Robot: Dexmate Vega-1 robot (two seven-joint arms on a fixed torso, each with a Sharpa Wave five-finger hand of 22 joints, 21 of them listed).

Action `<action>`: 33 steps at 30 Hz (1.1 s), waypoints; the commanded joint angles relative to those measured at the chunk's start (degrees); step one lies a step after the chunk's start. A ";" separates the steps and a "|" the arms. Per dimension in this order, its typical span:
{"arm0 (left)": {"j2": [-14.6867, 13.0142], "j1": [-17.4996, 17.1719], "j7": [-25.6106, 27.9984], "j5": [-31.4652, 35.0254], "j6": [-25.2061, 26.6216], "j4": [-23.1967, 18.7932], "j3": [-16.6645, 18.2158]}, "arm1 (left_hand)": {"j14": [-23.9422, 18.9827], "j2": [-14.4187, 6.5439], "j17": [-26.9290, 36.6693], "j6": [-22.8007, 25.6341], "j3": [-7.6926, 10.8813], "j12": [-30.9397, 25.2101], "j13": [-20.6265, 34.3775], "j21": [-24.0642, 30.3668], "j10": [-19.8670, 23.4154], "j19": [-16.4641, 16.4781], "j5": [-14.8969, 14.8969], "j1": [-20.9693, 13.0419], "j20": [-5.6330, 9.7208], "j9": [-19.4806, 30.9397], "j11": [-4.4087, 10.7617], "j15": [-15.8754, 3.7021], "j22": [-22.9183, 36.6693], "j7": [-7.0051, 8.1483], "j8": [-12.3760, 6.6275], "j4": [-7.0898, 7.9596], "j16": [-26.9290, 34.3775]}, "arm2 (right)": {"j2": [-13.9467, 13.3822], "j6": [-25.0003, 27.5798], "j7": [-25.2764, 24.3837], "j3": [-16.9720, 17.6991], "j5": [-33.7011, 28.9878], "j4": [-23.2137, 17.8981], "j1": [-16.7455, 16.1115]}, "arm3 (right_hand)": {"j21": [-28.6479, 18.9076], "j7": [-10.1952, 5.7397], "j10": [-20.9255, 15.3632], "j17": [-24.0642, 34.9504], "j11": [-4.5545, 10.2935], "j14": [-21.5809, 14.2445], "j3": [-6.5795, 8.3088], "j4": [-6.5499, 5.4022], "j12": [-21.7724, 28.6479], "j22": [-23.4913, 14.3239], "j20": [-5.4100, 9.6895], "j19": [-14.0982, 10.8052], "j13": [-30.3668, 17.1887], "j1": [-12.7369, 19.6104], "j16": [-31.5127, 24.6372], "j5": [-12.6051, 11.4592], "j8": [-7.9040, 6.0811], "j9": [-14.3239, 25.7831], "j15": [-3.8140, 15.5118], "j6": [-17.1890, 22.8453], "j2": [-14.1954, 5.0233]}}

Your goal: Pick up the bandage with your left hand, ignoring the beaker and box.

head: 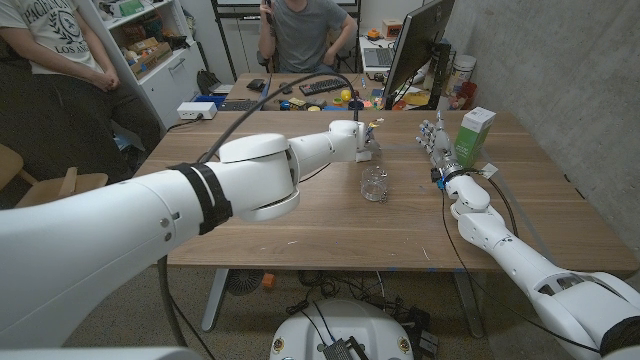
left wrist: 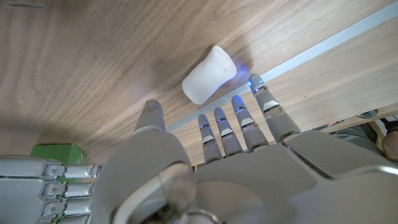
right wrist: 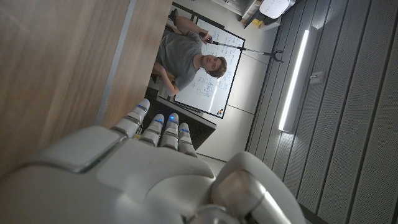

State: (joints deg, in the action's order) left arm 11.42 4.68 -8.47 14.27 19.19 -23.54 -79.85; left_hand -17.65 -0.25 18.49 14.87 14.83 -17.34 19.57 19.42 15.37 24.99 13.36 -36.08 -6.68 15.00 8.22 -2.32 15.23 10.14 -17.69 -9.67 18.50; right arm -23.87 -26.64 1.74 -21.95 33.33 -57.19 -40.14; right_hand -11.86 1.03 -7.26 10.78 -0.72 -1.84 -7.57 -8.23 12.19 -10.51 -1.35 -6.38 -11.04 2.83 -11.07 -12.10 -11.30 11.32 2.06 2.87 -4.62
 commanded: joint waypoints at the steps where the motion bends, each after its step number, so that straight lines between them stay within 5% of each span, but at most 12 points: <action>1: -0.58 -0.47 1.85 -1.00 -1.94 -0.93 -0.84 | -1.21 -2.26 1.33 1.54 2.36 -1.07 1.18 1.40 1.18 1.14 -0.17 -4.79 -0.42 0.71 0.31 -3.78 1.11 0.09 -1.34 -0.32 0.72 | 0.04 0.13 -0.79 0.23 -0.08 0.06 0.03 | 0.19 -0.02 -0.21 0.19 -0.01 0.30 -0.07 -0.30 0.15 -0.20 -0.03 0.16 -0.17 0.31 0.06 -0.21 -0.29 0.16 0.46 0.33 -1.74; 4: 0.33 -0.20 2.03 -0.89 -2.20 0.50 -0.97 | -3.43 -4.40 3.36 2.32 4.76 -2.77 2.90 4.17 2.84 3.58 -0.78 -10.39 0.11 1.83 0.19 -4.53 2.82 -0.68 -2.77 -0.49 2.07 | 0.04 0.17 -0.93 0.21 -0.16 0.22 0.07 | 0.21 0.05 -0.07 0.19 -0.03 0.41 -0.06 -0.29 0.09 -0.20 -0.06 0.23 -0.17 0.33 0.10 -0.21 -0.27 0.16 0.44 0.28 -1.75; 7: 1.58 0.16 1.49 -0.78 -2.16 2.63 -0.97 | -4.59 -4.43 4.35 3.22 5.37 -3.56 3.63 5.55 3.63 4.83 -1.18 -12.97 0.95 2.32 0.91 -4.97 3.65 -0.51 -3.60 -0.85 2.88 | 0.02 0.24 -1.05 0.21 -0.20 0.22 0.05 | 0.22 0.06 0.00 0.19 0.03 0.51 -0.05 -0.29 0.07 -0.20 -0.08 0.25 -0.17 0.35 0.13 -0.21 -0.28 0.16 0.46 0.29 -1.76; 18: 2.56 0.73 -3.14 1.55 1.13 2.64 -2.36 | -8.40 -3.00 12.22 6.14 3.48 -6.35 7.57 12.89 4.27 8.42 -2.93 -20.04 3.85 5.30 0.70 -6.49 9.41 -2.07 -7.54 -0.16 9.45 | 0.12 0.21 -1.69 -0.12 -0.89 0.37 0.29 | 0.23 0.04 0.16 0.19 0.16 0.60 -0.01 -0.27 0.02 -0.20 -0.18 0.31 -0.17 0.41 0.14 -0.20 -0.28 0.16 0.48 0.27 -1.81; 22: 2.48 0.38 -2.40 1.32 1.55 2.54 -1.47 | -11.12 -5.49 29.29 10.51 0.63 -16.34 18.00 25.37 8.49 7.38 -3.11 -31.08 6.11 12.66 1.45 -8.43 21.34 -2.34 -15.14 -0.06 22.77 | 0.14 0.25 -1.78 -0.24 -1.04 0.25 0.28 | 0.25 0.06 0.18 0.19 0.14 0.62 0.01 -0.26 0.01 -0.20 -0.25 0.37 -0.17 0.43 0.13 -0.20 -0.28 0.16 0.47 0.27 -1.83; 24: 2.41 0.11 -1.63 1.22 1.88 2.44 -0.97 | -12.58 -7.39 36.19 12.42 0.44 -22.08 24.22 29.66 10.13 6.76 -3.07 -36.71 7.06 17.57 2.03 -9.26 22.94 -2.17 -19.66 -0.19 27.50 | 0.21 0.38 -1.98 -0.22 -1.02 0.20 0.31 | 0.24 0.07 0.18 0.19 0.18 0.66 0.01 -0.26 0.01 -0.20 -0.26 0.38 -0.17 0.44 0.14 -0.20 -0.28 0.16 0.47 0.28 -1.84; 27: 2.50 -0.37 -0.06 1.51 3.36 2.07 -0.36 | -15.97 -7.05 41.52 14.32 0.14 -30.61 33.82 36.58 12.50 6.69 -2.99 -44.32 9.20 26.40 2.38 -9.70 24.60 -1.94 -27.55 -0.21 29.57 | 0.27 0.41 -2.22 -0.20 -1.11 0.40 0.47 | 0.24 0.08 0.16 0.19 0.20 0.70 0.03 -0.26 0.03 -0.20 -0.27 0.37 -0.17 0.46 0.15 -0.20 -0.29 0.16 0.44 0.29 -1.85; 28: 2.50 -0.43 0.12 1.78 3.62 1.95 -0.37 | -17.28 -7.10 43.40 13.79 -0.38 -33.12 37.06 38.92 12.77 6.59 -2.93 -45.82 9.68 29.79 2.27 -8.33 24.92 -2.23 -30.03 0.00 30.89 | 0.31 0.33 -2.36 -0.21 -1.22 0.58 0.56 | 0.24 0.04 0.19 0.19 0.14 0.73 0.03 -0.26 0.02 -0.20 -0.27 0.38 -0.17 0.46 0.16 -0.20 -0.29 0.16 0.45 0.29 -1.85; 33: 2.54 -0.49 0.32 2.73 3.76 1.82 -0.30 | -17.28 -7.31 44.42 14.98 -0.71 -32.63 34.39 42.29 13.73 6.56 -3.11 -49.68 11.89 37.87 0.94 -7.65 24.43 -3.46 -36.41 -0.03 31.54 | 0.38 0.33 -2.72 -0.19 -1.38 1.08 0.84 | 0.24 0.10 0.35 0.19 0.19 0.94 0.04 -0.25 -0.04 -0.20 -0.27 0.39 -0.17 0.49 0.22 -0.19 -0.27 0.16 0.38 0.25 -1.85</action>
State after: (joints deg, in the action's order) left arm 13.72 4.78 -9.60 15.58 21.24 -21.37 -80.85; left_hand -33.78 -5.94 62.62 28.87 14.50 -49.81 55.08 60.11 28.53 31.38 10.07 -82.35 2.68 48.89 9.89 -2.07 39.89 7.40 -50.99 -9.73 49.82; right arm -23.67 -26.36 -0.21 -22.05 32.38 -56.81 -39.77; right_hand -11.63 1.03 -7.04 10.78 -0.51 -1.42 -7.57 -8.23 12.19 -10.51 -1.55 -6.18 -11.04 3.13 -11.07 -12.10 -11.30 11.32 2.06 2.87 -4.92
